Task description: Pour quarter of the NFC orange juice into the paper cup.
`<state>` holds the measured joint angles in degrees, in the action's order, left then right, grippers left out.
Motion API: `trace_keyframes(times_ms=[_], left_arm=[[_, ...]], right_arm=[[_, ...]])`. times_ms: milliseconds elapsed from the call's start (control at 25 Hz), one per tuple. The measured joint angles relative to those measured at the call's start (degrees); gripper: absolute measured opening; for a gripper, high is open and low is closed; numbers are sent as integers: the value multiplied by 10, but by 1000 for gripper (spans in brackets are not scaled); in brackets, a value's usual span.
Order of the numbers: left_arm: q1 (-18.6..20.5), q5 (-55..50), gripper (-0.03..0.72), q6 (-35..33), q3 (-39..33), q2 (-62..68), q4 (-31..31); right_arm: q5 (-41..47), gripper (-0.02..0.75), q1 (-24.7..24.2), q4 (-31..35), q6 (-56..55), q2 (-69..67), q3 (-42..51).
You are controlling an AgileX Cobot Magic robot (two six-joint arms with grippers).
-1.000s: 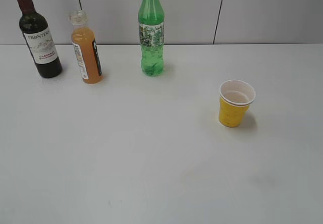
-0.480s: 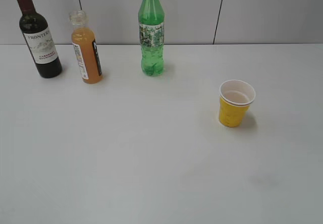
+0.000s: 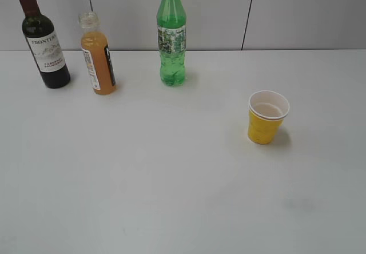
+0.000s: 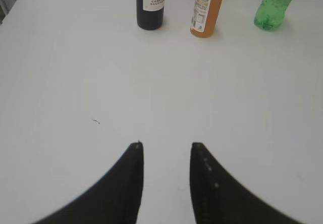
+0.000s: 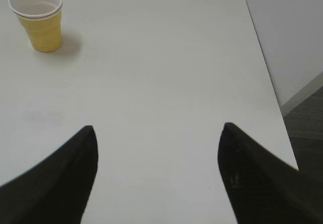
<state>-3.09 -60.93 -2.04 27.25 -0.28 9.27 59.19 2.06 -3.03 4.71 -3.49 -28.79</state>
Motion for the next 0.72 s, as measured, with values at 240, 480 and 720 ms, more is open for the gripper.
trace_keyframes(times_ms=[240,480,720], left_arm=[[0,0,230,0,0,0,0],[0,0,467,0,0,0,0],[0,0,599,0,0,0,0]], right_arm=[[-1,593,0,0,0,0,0],[-50,634,0,40,0,0,-12],[-164,634,0,81,35,-44,-12]])
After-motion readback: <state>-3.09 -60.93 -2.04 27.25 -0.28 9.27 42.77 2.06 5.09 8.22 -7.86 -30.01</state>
